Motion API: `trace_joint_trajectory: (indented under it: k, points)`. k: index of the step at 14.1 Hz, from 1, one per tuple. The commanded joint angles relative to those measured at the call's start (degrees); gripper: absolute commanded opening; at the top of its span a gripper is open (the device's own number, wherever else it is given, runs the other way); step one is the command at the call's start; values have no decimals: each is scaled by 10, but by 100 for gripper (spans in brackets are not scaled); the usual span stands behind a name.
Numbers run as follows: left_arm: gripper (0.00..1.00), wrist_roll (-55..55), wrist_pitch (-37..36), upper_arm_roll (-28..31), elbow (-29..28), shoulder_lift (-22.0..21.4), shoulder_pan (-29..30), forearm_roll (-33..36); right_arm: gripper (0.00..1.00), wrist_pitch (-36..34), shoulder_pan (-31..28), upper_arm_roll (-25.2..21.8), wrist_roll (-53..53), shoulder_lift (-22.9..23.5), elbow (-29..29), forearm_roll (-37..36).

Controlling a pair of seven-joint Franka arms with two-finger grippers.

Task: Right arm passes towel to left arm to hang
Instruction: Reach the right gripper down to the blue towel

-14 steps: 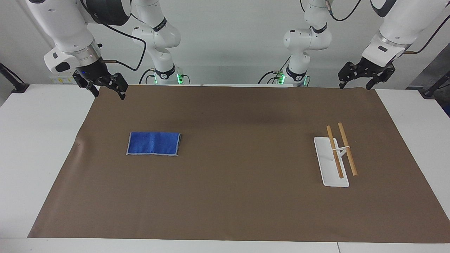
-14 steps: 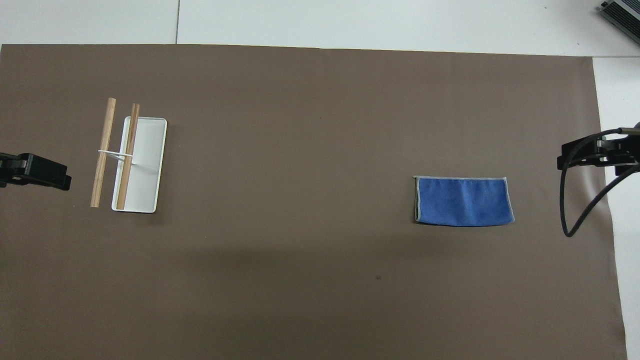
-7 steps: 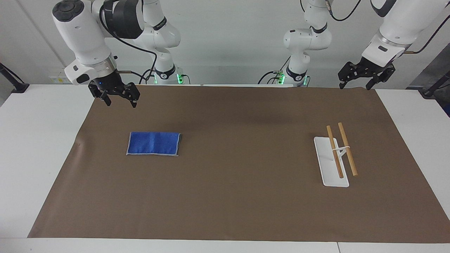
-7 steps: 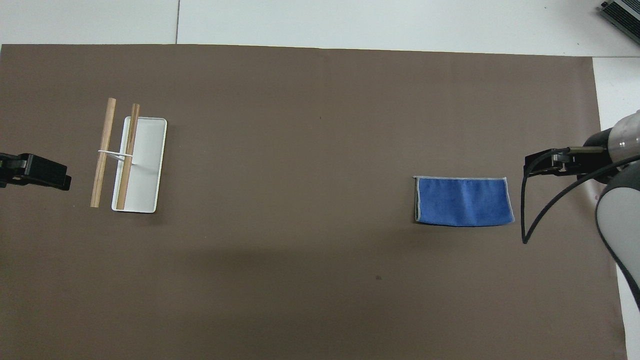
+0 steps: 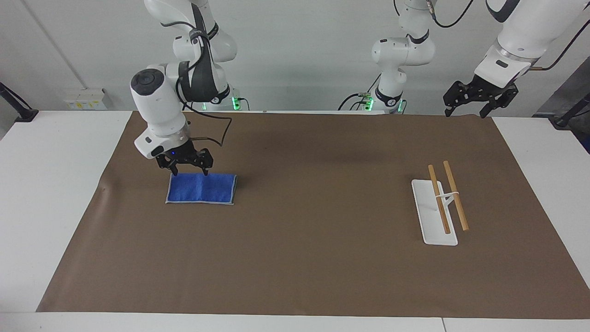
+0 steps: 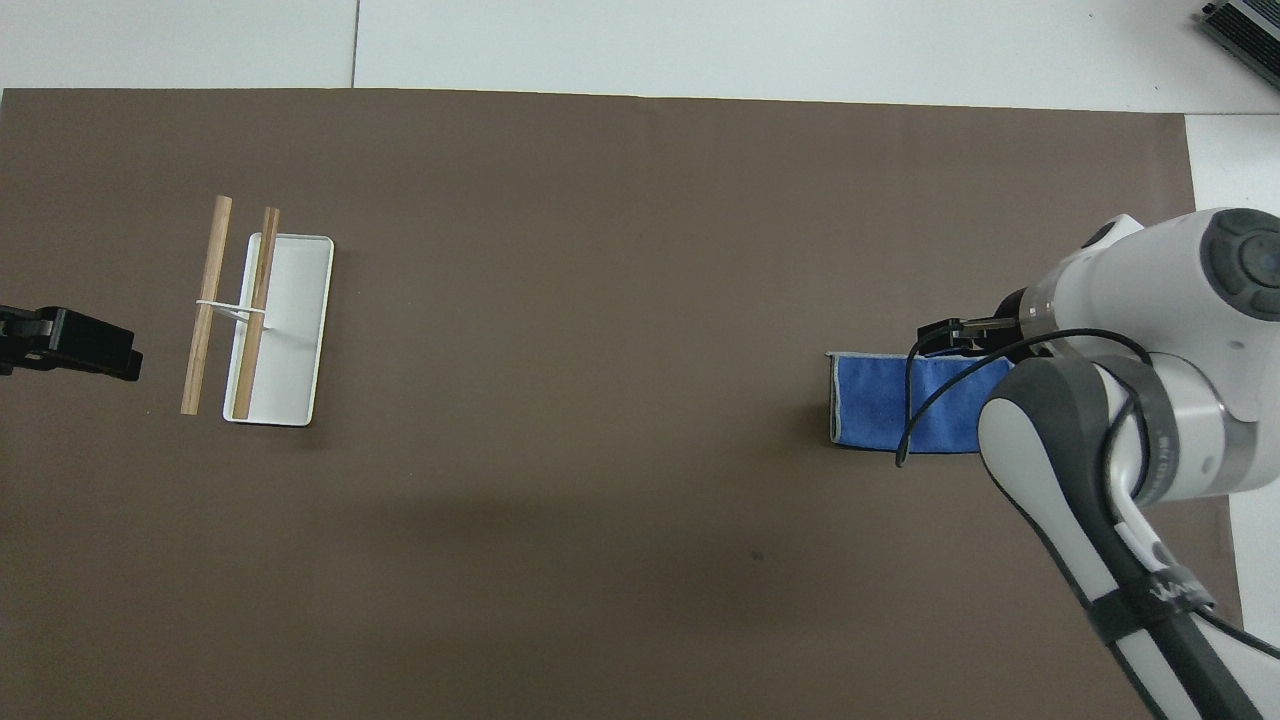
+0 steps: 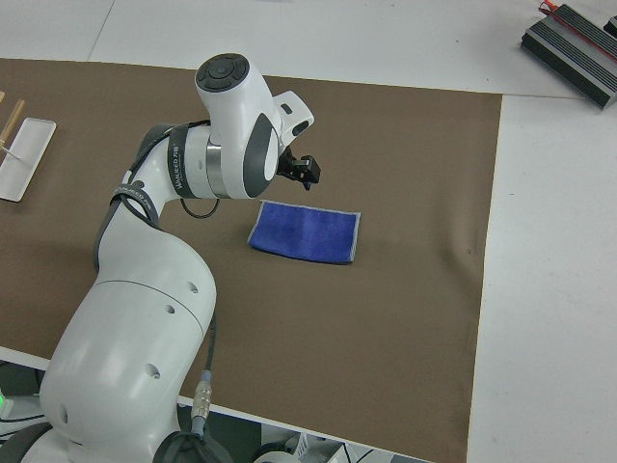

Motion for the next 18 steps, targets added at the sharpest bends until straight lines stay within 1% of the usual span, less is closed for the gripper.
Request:
trace_joint_trajectory:
  k: [1,2,4,7,9,16,18]
  points:
    - [100,-6,-1,0,-18,-17,3,-6,100,87,-3,1,-3,1,-63,6]
    - [100,-6,-1,0,-18,-17,3,-6,100,120,-3,1,-4,2,-85,6]
    - [100,-6,-1,0,-18,-17,3,-6,100,157,-4,1,-9,5,-117,6]
    - [100,-6,-1,0,-18,-17,3,-6,100,212,-12,1,-12,23,-146,6]
    - [100,-6,-1,0,-18,-17,3,-6,100,237,-12,1,-11,37,-152,6]
    - [100,-6,-1,0,-18,-17,3,-6,100,243,-13,0,-16,37,-168,7]
    - [100,-6,-1,0,-18,-17,3,-6,100,244,-24,1,-30,37,-168,6]
